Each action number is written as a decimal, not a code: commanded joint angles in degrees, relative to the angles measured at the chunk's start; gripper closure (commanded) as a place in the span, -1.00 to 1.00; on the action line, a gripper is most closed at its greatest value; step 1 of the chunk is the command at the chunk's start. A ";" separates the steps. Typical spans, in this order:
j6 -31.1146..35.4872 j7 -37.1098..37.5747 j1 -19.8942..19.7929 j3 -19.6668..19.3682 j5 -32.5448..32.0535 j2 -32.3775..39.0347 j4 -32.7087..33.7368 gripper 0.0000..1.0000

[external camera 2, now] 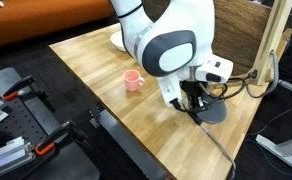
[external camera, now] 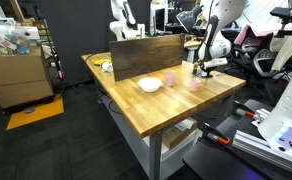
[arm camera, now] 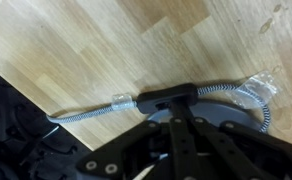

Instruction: Turn the lamp on.

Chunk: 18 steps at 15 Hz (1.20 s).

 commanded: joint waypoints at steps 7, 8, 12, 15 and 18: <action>6.47 -1.15 0.13 -1.44 6.01 -11.61 -13.32 1.00; 5.69 -0.92 -0.05 -1.75 6.93 -13.73 -14.82 1.00; -1.92 -0.87 0.21 -5.15 8.38 -21.14 -19.09 0.48; -0.26 -0.04 -0.53 -4.79 7.51 -19.96 -18.42 0.71; -0.89 0.07 -0.34 -4.69 7.38 -20.44 -18.74 0.48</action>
